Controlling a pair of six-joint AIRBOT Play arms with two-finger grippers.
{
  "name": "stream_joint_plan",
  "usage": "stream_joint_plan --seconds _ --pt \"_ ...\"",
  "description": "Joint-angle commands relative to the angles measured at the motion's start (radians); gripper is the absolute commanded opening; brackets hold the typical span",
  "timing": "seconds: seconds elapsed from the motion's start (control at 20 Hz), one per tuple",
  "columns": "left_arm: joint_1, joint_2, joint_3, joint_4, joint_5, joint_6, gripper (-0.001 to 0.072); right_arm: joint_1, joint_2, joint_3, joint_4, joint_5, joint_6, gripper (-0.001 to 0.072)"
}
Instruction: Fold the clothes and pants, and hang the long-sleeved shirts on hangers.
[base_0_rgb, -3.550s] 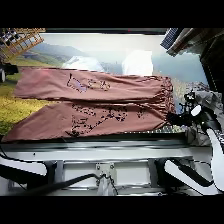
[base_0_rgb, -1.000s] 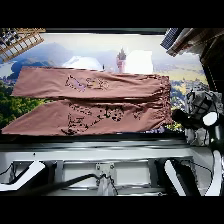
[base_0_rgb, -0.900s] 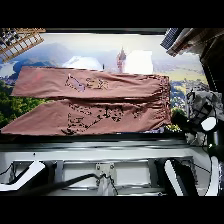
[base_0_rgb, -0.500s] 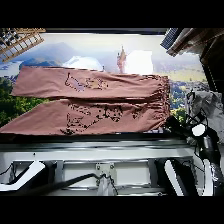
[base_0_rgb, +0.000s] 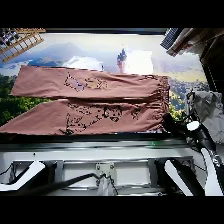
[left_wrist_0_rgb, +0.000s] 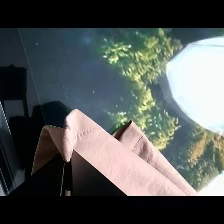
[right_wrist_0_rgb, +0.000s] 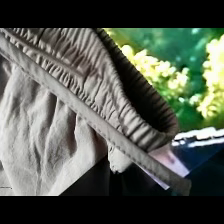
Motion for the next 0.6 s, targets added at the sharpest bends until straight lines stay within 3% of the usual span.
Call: stream_joint_plan --seconds 0.0,0.05,0.15,0.25,0.4,0.55 --pt "0.000 0.009 0.001 0.000 -0.028 0.001 0.0009 0.001 -0.022 0.006 0.001 -0.005 -0.063 0.0027" --pt "0.000 0.020 0.003 0.001 -0.033 0.011 0.0009 0.000 -0.002 0.018 -0.027 0.027 -0.074 0.0027" --pt "0.001 0.052 0.025 0.008 -0.039 0.121 0.0008 0.000 0.054 0.051 -0.134 0.121 -0.077 0.0026" --pt "0.000 0.090 0.069 0.096 -0.066 0.180 0.0008 0.000 0.115 0.077 -0.237 0.238 -0.095 0.0025" --pt "0.001 0.159 0.103 0.233 -0.104 0.179 0.0008 0.000 0.216 0.085 -0.307 0.357 -0.154 0.0025" --pt "-0.005 0.216 0.103 0.233 -0.090 0.179 0.0008 0.000 0.288 0.095 -0.317 0.426 -0.201 0.0025"
